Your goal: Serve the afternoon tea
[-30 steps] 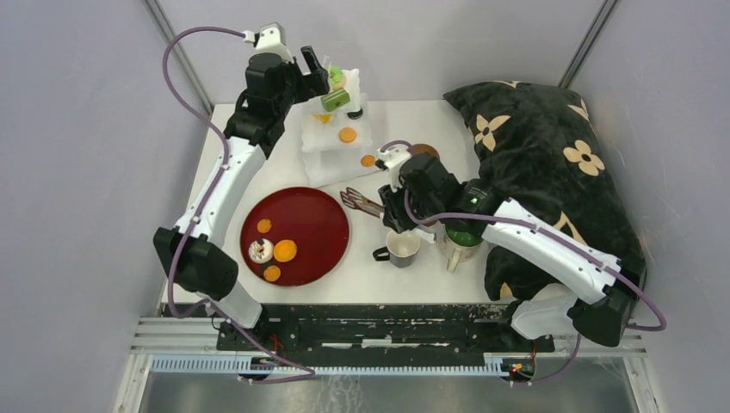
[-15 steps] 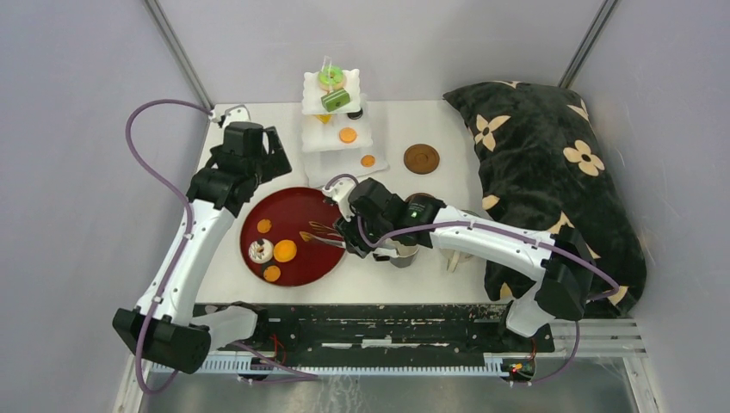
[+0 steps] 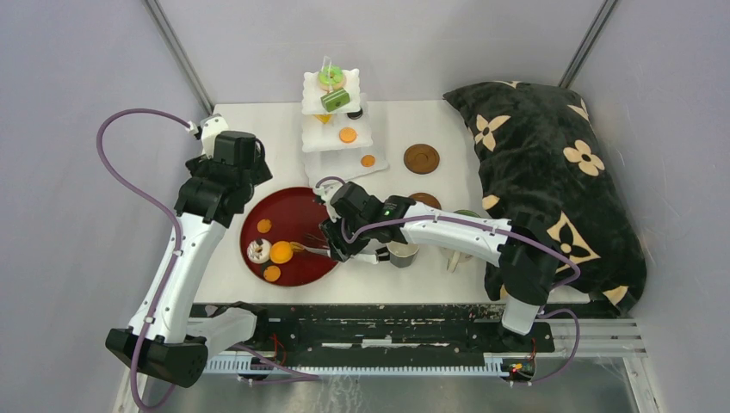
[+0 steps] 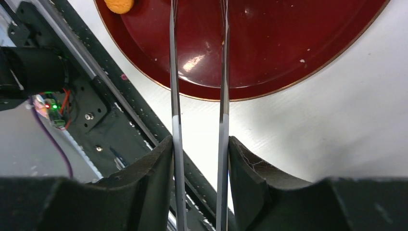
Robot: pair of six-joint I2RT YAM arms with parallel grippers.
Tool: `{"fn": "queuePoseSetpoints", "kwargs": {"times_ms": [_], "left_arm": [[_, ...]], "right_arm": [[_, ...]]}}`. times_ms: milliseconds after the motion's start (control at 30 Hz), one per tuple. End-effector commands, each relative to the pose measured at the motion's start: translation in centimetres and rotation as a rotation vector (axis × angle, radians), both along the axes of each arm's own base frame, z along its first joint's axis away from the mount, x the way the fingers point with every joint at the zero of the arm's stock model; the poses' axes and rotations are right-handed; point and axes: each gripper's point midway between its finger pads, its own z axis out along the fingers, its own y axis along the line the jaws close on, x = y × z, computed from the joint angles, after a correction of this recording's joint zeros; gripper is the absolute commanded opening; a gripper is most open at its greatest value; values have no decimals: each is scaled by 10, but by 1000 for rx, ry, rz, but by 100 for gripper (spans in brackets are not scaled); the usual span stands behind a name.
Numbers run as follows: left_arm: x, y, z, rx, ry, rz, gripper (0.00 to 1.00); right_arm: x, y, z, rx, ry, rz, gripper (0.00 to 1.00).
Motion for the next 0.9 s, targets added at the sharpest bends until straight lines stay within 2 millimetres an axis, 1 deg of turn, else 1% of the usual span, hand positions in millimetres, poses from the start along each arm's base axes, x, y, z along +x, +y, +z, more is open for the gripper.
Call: {"fn": "queuePoseSetpoints", "kwargs": {"times_ms": [0,133,300,533,667,867], "left_arm": [[-2,12,15,7,-68,77,99],[-3,11,14,9,-71,66,99],[-4,12,14,11,-71,65,99],[-7,14,16,21,-78,66,99],[-8,15,17,24,-82,69,99],[-8,15,18,22,-86,68,99]], "right_arm": [[4,32,39,169,22,-43,48],[6,30,39,167,23,-65,48],[9,29,51,186,-1,-72,48],[12,33,49,185,2,-81,48],[15,33,54,196,-18,-91,48],[10,43,45,185,29,-55,48]]}}
